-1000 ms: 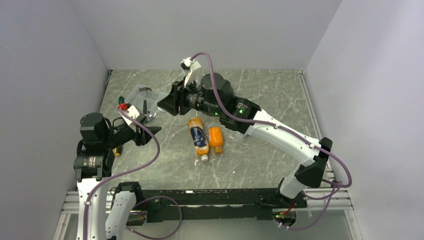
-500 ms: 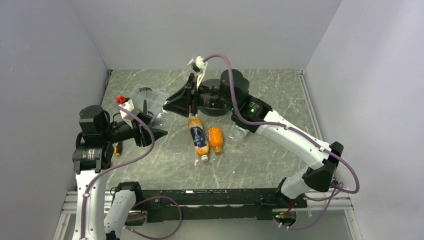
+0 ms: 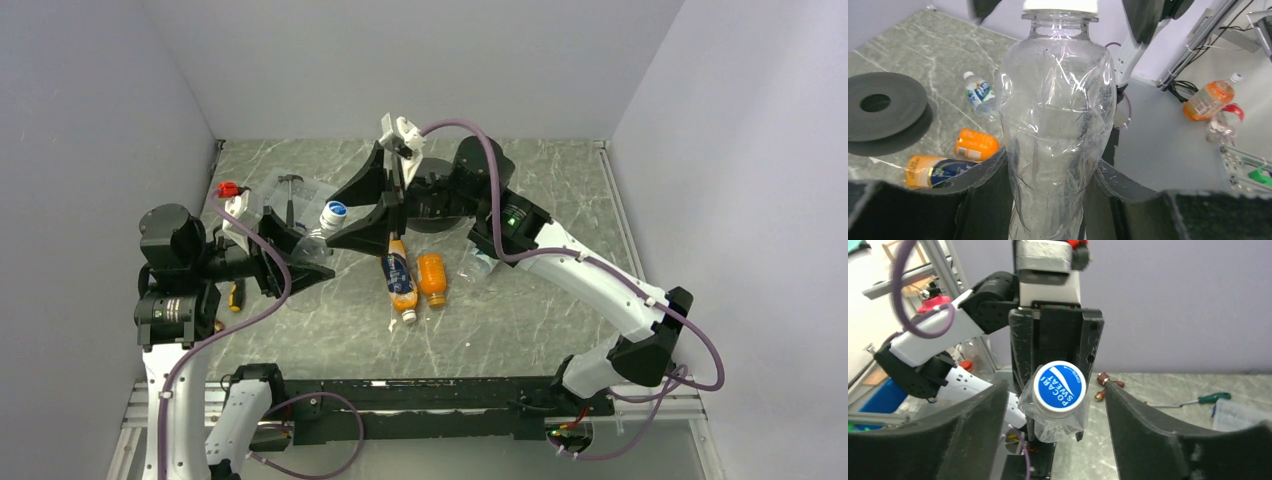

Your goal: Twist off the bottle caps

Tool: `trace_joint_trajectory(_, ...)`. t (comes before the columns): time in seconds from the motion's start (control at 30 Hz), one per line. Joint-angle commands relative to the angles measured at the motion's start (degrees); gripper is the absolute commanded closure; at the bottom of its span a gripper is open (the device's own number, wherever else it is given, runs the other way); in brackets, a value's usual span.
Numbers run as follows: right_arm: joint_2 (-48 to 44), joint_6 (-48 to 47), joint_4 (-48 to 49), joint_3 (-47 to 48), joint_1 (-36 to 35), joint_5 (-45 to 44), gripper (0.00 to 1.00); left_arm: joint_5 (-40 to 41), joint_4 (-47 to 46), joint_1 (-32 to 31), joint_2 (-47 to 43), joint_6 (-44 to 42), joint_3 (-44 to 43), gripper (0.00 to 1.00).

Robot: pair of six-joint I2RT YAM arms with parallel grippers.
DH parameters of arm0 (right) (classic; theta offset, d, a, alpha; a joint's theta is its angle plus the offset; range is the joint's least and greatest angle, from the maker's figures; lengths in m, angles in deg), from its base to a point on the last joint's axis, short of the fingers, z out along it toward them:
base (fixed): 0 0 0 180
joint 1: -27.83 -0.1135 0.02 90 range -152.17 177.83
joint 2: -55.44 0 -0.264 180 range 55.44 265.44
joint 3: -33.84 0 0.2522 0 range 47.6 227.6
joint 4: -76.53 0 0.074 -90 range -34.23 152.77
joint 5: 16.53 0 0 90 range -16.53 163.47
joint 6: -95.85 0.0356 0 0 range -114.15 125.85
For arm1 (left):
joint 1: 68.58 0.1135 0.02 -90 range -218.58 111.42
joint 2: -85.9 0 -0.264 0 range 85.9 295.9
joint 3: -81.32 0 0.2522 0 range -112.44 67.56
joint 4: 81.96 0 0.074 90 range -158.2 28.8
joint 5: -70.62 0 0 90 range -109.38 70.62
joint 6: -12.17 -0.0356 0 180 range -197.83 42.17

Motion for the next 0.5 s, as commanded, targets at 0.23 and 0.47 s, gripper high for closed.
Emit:
trace_joint_trajectory(0.23, -3.83, 4.35, -3.82, -1.11, -1.53, -19.03, 0.0, 14.13, 5.94, 0.12, -2.19, -19.43, 0.74, 0.79)
trace_joint_trajectory(0.47, -0.95, 12.15, -8.64, 2.97, -1.83, -26.41, 0.0, 24.61, 2.65, 0.16, -5.58, -25.56, 5.49, 0.79)
